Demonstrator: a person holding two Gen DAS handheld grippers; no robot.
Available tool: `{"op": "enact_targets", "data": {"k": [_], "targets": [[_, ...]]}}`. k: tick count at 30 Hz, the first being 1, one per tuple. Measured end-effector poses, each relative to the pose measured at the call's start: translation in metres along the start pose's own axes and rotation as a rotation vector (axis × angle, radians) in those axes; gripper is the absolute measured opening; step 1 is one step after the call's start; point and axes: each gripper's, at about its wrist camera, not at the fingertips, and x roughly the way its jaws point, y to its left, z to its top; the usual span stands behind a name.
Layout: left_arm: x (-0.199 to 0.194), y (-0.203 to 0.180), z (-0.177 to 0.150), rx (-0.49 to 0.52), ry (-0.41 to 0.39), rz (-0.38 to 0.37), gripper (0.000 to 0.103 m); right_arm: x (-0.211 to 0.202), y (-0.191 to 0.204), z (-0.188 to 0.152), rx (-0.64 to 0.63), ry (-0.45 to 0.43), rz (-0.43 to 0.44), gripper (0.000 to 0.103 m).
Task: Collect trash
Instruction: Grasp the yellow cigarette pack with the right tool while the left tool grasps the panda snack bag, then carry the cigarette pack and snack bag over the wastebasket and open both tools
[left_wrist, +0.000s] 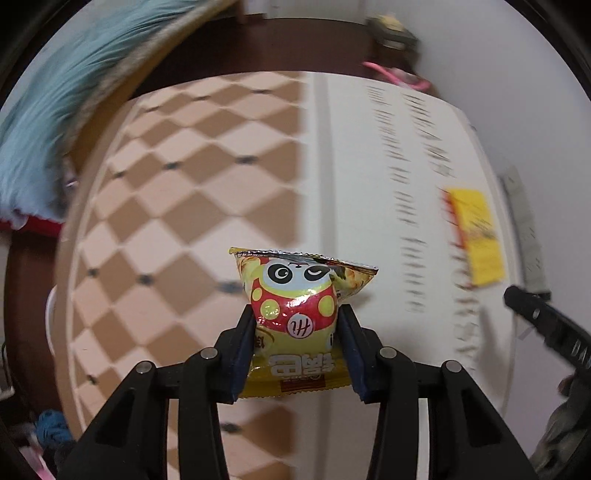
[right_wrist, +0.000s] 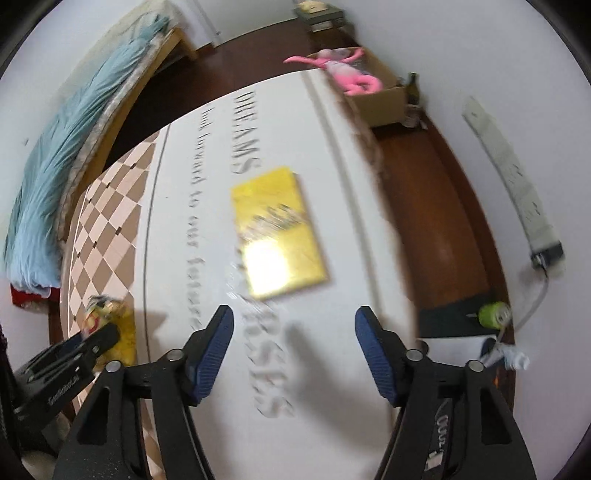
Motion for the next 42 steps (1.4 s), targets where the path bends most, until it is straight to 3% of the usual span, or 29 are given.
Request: {"op": "enact_targets", "data": {"k": [7, 14, 19, 24, 30, 34, 36, 42], "targets": [[0.001, 0.037, -0.008, -0.043, -0.01, 0.062, 0.04, 0.042, 0.031, 0.043, -0.068, 0.009, -0.122, 0.071], [0.0, 0.041, -0.012, -0.031, -0.025, 0.063, 0.04, 0.051, 0.043, 0.036, -0.089, 0.007, -0.14, 0.06], [-0.014, 0.048, -0.028, -0.011, -0.042, 0.039, 0.04, 0.025, 0.053, -0.02, -0.103, 0.009, -0.044, 0.06], [-0.034, 0.063, -0.09, 0.021, -0.01, 0.01, 0.04, 0.004, 0.058, -0.117, -0.1, 0.072, 0.058, 0.06], [-0.044, 0.089, -0.149, -0.019, 0.053, -0.022, 0.04, -0.006, 0.066, -0.187, -0.092, 0.101, 0.063, 0.06], [-0.028, 0.092, -0.159, -0.018, 0.09, -0.023, 0.045, -0.003, 0.077, -0.21, -0.123, 0.106, 0.011, 0.061], [-0.022, 0.093, -0.16, -0.03, 0.083, -0.022, 0.05, -0.003, 0.081, -0.212, -0.136, 0.099, -0.019, 0.061], [-0.006, 0.097, -0.159, -0.056, 0.104, -0.036, 0.051, 0.005, 0.094, -0.203, -0.143, 0.117, -0.054, 0.066]]}}
